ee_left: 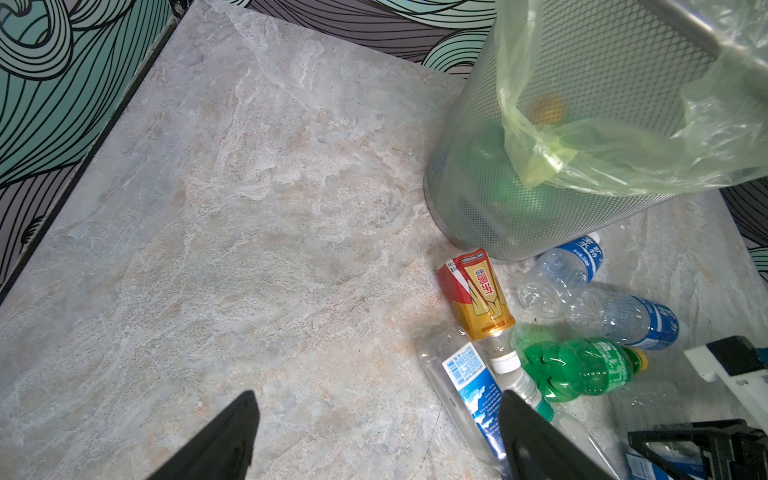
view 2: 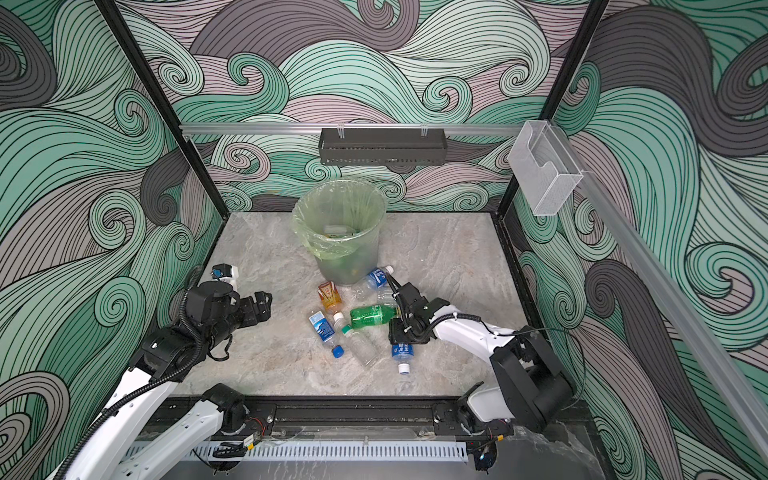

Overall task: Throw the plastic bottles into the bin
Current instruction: 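Grasp another blue-labelled clear bottle with the right gripper while the left gripper withdraws, then lift the blue-labelled bottle with the right gripper and drop it into the bin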

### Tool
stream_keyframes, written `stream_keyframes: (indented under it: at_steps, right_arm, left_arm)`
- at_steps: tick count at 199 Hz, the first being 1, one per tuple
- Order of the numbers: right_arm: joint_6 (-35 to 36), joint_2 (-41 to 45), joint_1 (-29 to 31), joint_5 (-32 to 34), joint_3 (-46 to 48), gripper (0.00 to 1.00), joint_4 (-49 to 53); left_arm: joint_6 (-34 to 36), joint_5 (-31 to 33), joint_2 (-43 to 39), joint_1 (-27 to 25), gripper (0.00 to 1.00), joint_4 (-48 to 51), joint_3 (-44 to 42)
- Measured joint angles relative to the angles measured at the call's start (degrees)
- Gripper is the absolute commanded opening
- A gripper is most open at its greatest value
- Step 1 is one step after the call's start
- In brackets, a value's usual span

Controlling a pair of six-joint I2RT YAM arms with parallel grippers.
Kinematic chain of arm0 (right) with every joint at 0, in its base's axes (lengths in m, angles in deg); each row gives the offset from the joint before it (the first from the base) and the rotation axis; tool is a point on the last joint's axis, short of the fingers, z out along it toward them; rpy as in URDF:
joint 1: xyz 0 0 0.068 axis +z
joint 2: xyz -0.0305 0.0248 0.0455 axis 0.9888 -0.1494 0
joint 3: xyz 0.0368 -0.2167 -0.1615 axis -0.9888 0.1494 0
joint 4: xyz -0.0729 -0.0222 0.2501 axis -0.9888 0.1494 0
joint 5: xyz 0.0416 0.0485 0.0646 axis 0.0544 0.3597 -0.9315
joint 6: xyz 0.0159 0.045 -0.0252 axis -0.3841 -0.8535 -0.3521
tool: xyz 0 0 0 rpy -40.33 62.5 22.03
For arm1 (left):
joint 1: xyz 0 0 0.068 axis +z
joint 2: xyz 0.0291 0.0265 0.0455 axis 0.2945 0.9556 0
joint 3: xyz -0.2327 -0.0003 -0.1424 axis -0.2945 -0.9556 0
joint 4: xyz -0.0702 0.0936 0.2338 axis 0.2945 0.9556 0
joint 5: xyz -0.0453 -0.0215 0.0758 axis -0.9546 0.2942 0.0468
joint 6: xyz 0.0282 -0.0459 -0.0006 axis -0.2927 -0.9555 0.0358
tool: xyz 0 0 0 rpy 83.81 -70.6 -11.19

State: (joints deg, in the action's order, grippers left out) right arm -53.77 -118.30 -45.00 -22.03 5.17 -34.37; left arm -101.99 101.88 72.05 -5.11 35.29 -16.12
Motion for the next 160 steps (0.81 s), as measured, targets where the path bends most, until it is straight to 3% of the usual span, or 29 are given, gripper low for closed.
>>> stream_keyframes:
  at_steps: [48,160]
  right_arm:
    - [1.0,1.7,0.0,0.9,-0.2,0.52,0.9]
    - [8.7,22.6,0.0,2.9,-2.8,0.50,6.6]
  left_arm:
    - [0.0,0.0,0.0,0.0,0.91,0.0,0.0]
    - [-0.6,0.2,-0.7,0.0,0.91,0.0,-0.2]
